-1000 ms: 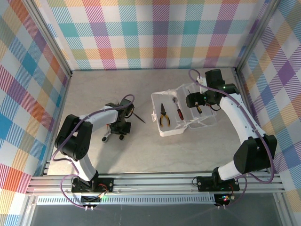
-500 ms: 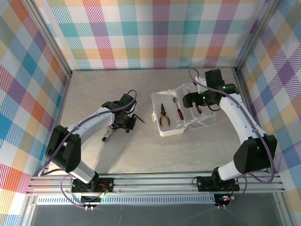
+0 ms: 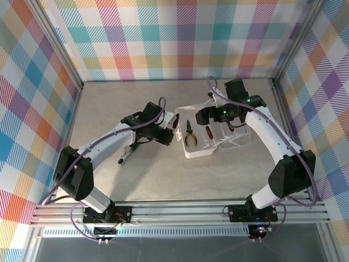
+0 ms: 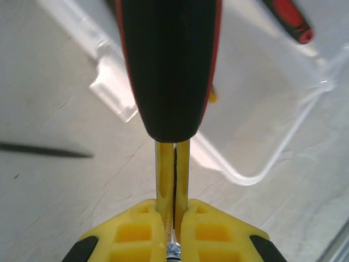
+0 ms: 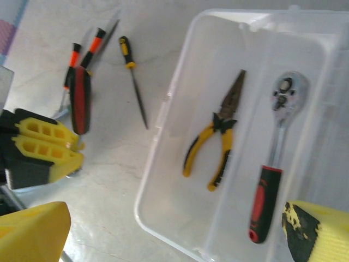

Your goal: Pack the tool kit

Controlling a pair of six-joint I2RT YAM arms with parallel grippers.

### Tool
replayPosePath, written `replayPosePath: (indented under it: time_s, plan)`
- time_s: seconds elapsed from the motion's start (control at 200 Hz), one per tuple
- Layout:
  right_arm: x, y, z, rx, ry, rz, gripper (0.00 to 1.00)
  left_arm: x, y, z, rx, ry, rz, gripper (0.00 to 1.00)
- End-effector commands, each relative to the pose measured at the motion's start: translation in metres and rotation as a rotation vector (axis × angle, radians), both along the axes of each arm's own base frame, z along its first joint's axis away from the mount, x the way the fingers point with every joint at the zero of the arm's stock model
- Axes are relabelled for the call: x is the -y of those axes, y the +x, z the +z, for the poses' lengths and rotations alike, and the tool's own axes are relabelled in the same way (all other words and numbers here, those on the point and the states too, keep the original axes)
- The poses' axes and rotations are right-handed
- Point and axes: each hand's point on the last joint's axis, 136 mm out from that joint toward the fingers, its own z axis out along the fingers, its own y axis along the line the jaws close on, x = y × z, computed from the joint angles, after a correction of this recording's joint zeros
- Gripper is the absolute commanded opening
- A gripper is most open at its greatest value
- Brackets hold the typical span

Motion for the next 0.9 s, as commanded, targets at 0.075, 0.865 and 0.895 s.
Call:
replayPosePath:
  time_s: [0.075,0.865,0.895]
  plan:
    - [-0.036,0.001,0.009,-0.052,0.144,0.071,0.98,0.032,-0.013,0.039,0.075,-0.132,-0.140,0.00]
    - [-0.088,-0.007,-0.012,-0.189,0.218,0.192,0.73,0.042,-0.025,0.046,0.082,-0.163,-0.194,0.00]
    - [-0.090,-0.007,-0.013,-0.192,0.220,0.194,0.72,0.042,-0.025,0.046,0.082,-0.166,-0.195,0.00]
